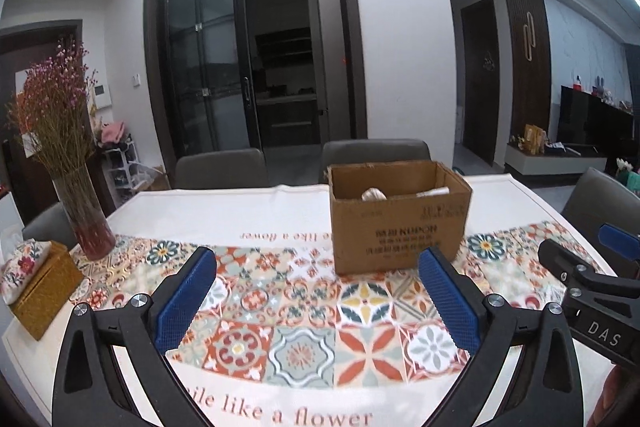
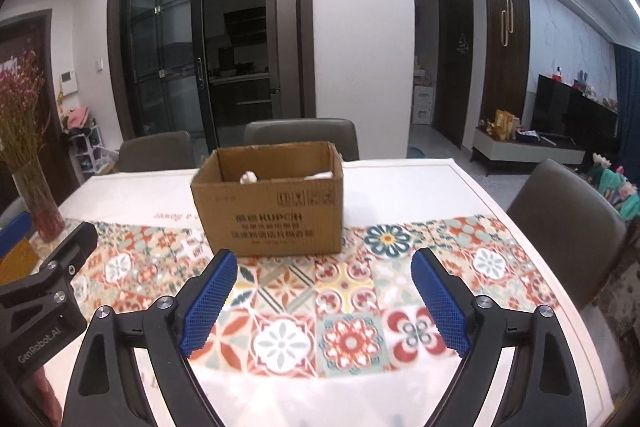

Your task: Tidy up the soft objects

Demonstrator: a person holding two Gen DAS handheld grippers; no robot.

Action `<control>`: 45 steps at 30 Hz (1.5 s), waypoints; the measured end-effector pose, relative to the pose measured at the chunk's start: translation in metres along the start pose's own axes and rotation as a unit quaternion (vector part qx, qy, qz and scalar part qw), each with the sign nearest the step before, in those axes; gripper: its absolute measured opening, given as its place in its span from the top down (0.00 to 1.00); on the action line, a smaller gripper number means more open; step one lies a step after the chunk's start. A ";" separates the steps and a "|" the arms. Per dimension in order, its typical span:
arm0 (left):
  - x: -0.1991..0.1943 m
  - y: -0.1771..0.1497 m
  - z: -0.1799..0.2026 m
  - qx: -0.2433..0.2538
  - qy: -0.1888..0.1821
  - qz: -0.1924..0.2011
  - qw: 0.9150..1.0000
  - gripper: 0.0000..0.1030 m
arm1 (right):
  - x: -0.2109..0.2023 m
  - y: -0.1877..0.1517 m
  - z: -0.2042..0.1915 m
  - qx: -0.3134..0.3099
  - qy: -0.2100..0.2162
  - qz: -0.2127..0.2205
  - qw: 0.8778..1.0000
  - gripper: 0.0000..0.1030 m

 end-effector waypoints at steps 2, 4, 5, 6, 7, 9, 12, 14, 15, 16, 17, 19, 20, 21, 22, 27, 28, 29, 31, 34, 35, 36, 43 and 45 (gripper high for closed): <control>-0.007 -0.009 0.002 0.004 -0.004 -0.002 1.000 0.00 | -0.010 -0.009 0.003 0.001 -0.001 0.006 1.000 0.13; -0.014 -0.017 0.005 0.002 -0.007 -0.006 1.000 0.00 | -0.017 -0.016 0.006 0.004 0.000 0.010 1.000 0.13; -0.017 -0.022 0.005 -0.001 -0.011 -0.010 1.000 0.00 | -0.021 -0.019 0.007 0.004 0.000 0.014 1.000 0.13; -0.019 -0.025 0.006 -0.001 -0.015 -0.013 1.000 0.00 | -0.026 -0.023 0.009 0.007 0.001 0.016 1.000 0.13; -0.022 -0.029 0.008 0.000 -0.021 -0.015 1.000 0.00 | -0.030 -0.025 0.010 0.006 0.004 0.018 1.000 0.13; -0.028 -0.037 0.010 -0.001 -0.022 -0.017 1.000 0.00 | -0.038 -0.031 0.012 0.005 0.004 0.023 1.000 0.13; -0.036 -0.046 0.011 -0.006 -0.030 -0.022 0.999 0.00 | -0.049 -0.038 0.012 0.001 0.007 0.030 1.000 0.13; -0.042 -0.050 0.010 -0.006 -0.031 -0.019 0.999 0.00 | -0.057 -0.043 0.012 0.003 0.010 0.038 0.999 0.13; -0.046 -0.052 0.010 -0.007 -0.028 -0.018 0.999 0.00 | -0.059 -0.045 0.012 0.002 0.011 0.038 0.999 0.13; -0.049 -0.054 0.010 -0.007 -0.030 -0.017 0.999 0.00 | -0.061 -0.048 0.012 0.003 0.013 0.038 0.999 0.13; -0.051 -0.055 0.010 -0.008 -0.031 -0.015 0.999 0.00 | -0.062 -0.050 0.012 0.004 0.015 0.036 0.999 0.13; -0.056 -0.058 0.009 -0.006 -0.026 -0.013 1.000 0.00 | -0.064 -0.055 0.013 0.010 0.021 0.032 0.999 0.13; -0.057 -0.059 0.009 -0.004 -0.025 -0.012 1.000 0.00 | -0.065 -0.057 0.013 0.014 0.024 0.030 0.999 0.13; -0.060 -0.060 0.009 -0.004 -0.024 -0.011 1.000 0.00 | -0.066 -0.060 0.014 0.016 0.025 0.028 0.999 0.13; -0.061 -0.061 0.009 -0.003 -0.022 -0.010 1.000 0.00 | -0.066 -0.061 0.014 0.017 0.025 0.027 0.999 0.13; -0.070 -0.062 0.009 -0.002 -0.011 -0.004 1.000 0.00 | -0.070 -0.063 0.017 0.023 0.031 0.026 0.999 0.13; -0.071 -0.062 0.008 -0.003 -0.008 -0.003 1.000 0.00 | -0.071 -0.063 0.017 0.023 0.031 0.028 0.999 0.13; -0.073 -0.062 0.008 -0.003 -0.007 -0.001 1.000 0.00 | -0.072 -0.063 0.017 0.022 0.029 0.030 0.999 0.13; -0.075 -0.063 0.007 -0.006 -0.010 0.001 1.000 0.00 | -0.074 -0.064 0.016 0.019 0.028 0.032 0.999 0.13; -0.075 -0.065 0.007 -0.008 -0.013 -0.002 1.000 0.00 | -0.076 -0.064 0.016 0.018 0.029 0.033 0.999 0.13; -0.075 -0.065 0.007 -0.008 -0.014 -0.002 1.000 0.00 | -0.077 -0.065 0.015 0.017 0.029 0.034 0.999 0.13; -0.076 -0.066 0.007 -0.008 -0.015 -0.002 1.000 0.00 | -0.078 -0.065 0.015 0.017 0.028 0.035 0.999 0.13; -0.079 -0.066 0.006 -0.006 -0.014 0.001 1.000 0.00 | -0.079 -0.066 0.015 0.019 0.030 0.033 0.999 0.13; -0.080 -0.065 0.007 -0.006 -0.015 0.002 1.000 0.00 | -0.080 -0.066 0.015 0.017 0.030 0.034 0.999 0.13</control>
Point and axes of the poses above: each gripper's, at about its wrist camera, not at the fingertips, and x roughly the way its jaws point, z to its right, y to its top, the point moved 4 cm from there along x, roughly the way its jaws point, and after that the axes turned 6 degrees about x, right-handed, at the moved point
